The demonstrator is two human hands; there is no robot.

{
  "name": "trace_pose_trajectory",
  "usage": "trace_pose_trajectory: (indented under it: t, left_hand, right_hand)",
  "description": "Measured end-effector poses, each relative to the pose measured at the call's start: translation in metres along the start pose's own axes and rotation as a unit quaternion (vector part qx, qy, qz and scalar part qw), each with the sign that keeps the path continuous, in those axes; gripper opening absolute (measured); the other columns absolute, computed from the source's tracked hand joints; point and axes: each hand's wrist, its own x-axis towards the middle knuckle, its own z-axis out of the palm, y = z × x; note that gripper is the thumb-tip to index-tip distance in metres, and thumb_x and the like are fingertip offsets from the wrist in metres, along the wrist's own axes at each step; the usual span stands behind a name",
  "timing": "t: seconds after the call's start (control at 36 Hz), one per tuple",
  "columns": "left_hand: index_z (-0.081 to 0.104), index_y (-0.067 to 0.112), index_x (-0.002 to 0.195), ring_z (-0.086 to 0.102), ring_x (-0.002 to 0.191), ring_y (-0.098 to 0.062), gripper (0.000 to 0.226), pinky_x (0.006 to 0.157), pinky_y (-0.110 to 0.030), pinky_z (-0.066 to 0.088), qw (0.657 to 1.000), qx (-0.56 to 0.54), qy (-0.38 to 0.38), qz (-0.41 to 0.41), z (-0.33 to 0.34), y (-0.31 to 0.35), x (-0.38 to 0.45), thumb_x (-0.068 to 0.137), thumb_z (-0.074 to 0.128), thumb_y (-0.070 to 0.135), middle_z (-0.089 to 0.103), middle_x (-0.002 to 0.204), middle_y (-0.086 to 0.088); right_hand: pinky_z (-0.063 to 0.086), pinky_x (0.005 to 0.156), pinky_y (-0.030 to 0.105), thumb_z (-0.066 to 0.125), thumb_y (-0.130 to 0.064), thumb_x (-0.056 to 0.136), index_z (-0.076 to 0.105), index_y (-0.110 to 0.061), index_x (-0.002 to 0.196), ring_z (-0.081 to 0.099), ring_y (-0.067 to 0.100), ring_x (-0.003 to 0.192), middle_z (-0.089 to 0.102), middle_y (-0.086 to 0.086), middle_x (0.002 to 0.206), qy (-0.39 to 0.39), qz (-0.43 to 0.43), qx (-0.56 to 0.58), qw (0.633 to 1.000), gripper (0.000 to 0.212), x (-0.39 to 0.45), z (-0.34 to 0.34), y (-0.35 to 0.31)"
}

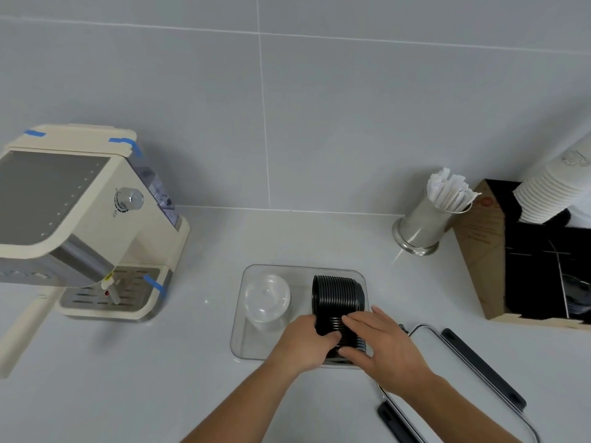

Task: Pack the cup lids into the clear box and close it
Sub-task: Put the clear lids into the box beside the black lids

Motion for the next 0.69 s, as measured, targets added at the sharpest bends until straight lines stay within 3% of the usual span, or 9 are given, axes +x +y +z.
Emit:
trace_pose_trajectory:
  t: [0.08, 0.19, 0.28, 0.33, 0.42, 0.47, 0.53, 0.61, 0.69]
  left_hand:
    - [0.07, 0.02, 0.105, 0.065, 0.075, -0.011, 0.023, 0.064, -0.022, 0.05, 1.0, -0.016, 0.004, 0.008, 0.001, -0.004, 0.003, 0.087, 0.062, 0.032, 0.075, 0.099, -0.002]
    - [0.067, 0.024, 0.111, 0.068, 0.086, -0.009, 0.028, 0.07, -0.02, 0.052, 0.999, -0.029, 0.014, 0.009, 0.003, -0.006, 0.007, 0.087, 0.061, 0.037, 0.073, 0.101, 0.003]
    - [0.064, 0.027, 0.117, 0.067, 0.092, -0.008, 0.035, 0.083, -0.025, 0.055, 0.997, -0.064, 0.033, 0.005, 0.007, -0.003, 0.012, 0.089, 0.056, 0.046, 0.071, 0.103, 0.007]
    - [0.063, 0.026, 0.117, 0.066, 0.095, -0.009, 0.036, 0.087, -0.028, 0.054, 0.992, -0.115, 0.044, -0.004, 0.008, 0.003, 0.015, 0.092, 0.052, 0.049, 0.071, 0.103, 0.008]
    - [0.054, 0.032, 0.117, 0.062, 0.1, -0.009, 0.027, 0.081, -0.024, 0.047, 0.978, -0.202, 0.052, -0.016, 0.009, 0.014, 0.019, 0.097, 0.044, 0.048, 0.065, 0.108, 0.01]
    - [0.053, 0.033, 0.119, 0.059, 0.105, -0.012, 0.028, 0.087, -0.028, 0.046, 0.969, -0.236, 0.064, -0.026, 0.01, 0.019, 0.023, 0.1, 0.036, 0.046, 0.063, 0.114, 0.007]
    - [0.058, 0.032, 0.111, 0.059, 0.106, -0.016, 0.031, 0.097, -0.033, 0.046, 0.964, -0.25, 0.083, -0.039, 0.01, 0.023, 0.027, 0.102, 0.031, 0.042, 0.064, 0.114, 0.004]
    - [0.065, 0.025, 0.092, 0.063, 0.097, -0.019, 0.035, 0.094, -0.037, 0.05, 0.956, -0.271, 0.1, -0.052, 0.011, 0.024, 0.032, 0.102, 0.032, 0.034, 0.069, 0.105, -0.005]
    - [0.068, 0.02, 0.093, 0.066, 0.1, -0.025, 0.034, 0.096, -0.042, 0.051, 0.962, -0.251, 0.102, -0.037, 0.013, 0.021, 0.036, 0.102, 0.037, 0.029, 0.072, 0.103, -0.01]
  right_hand:
    - [0.031, 0.108, 0.018, 0.038, -0.064, 0.093, 0.072, -0.01, 0.115, 0.067, 0.011, 0.098, 0.072, -0.002, 0.111, -0.002, 0.004, 0.009, 1.0, 0.068, 0.001, -0.002, 0.0]
    - [0.055, 0.087, 0.024, 0.049, -0.06, 0.088, 0.074, -0.012, 0.111, 0.068, 0.012, 0.095, 0.073, -0.002, 0.109, 0.017, -0.009, -0.011, 1.0, 0.059, 0.007, -0.005, -0.003]
    - [0.052, 0.092, 0.024, 0.044, -0.059, 0.092, 0.073, -0.013, 0.114, 0.066, 0.014, 0.104, 0.071, 0.001, 0.116, 0.037, 0.023, -0.003, 0.999, 0.059, 0.014, -0.006, -0.003]
    - [0.051, 0.095, 0.027, 0.053, -0.049, 0.087, 0.07, -0.012, 0.119, 0.065, 0.017, 0.111, 0.069, 0.004, 0.123, 0.046, 0.053, 0.002, 0.998, 0.051, 0.02, -0.006, -0.001]
    - [0.038, 0.101, 0.02, 0.064, -0.033, 0.084, 0.067, -0.01, 0.124, 0.061, 0.018, 0.117, 0.065, 0.006, 0.13, 0.054, 0.077, -0.007, 0.996, 0.046, 0.029, -0.007, 0.002]
    - [0.035, 0.104, 0.023, 0.07, -0.023, 0.086, 0.064, -0.01, 0.129, 0.057, 0.019, 0.125, 0.06, 0.007, 0.137, 0.038, 0.094, -0.001, 0.995, 0.045, 0.032, -0.005, 0.007]
    - [0.036, 0.103, 0.03, 0.072, -0.017, 0.086, 0.063, -0.009, 0.13, 0.058, 0.021, 0.125, 0.057, 0.008, 0.141, 0.029, 0.1, 0.0, 0.995, 0.046, 0.032, 0.0, 0.011]
    - [0.044, 0.097, 0.031, 0.063, -0.022, 0.088, 0.066, -0.008, 0.126, 0.064, 0.022, 0.118, 0.062, 0.008, 0.135, 0.05, 0.091, -0.008, 0.995, 0.04, 0.03, 0.007, 0.012]
    - [0.048, 0.093, 0.034, 0.059, -0.024, 0.086, 0.07, -0.009, 0.121, 0.067, 0.022, 0.112, 0.066, 0.007, 0.129, 0.061, 0.101, 0.001, 0.993, 0.04, 0.03, 0.008, 0.011]
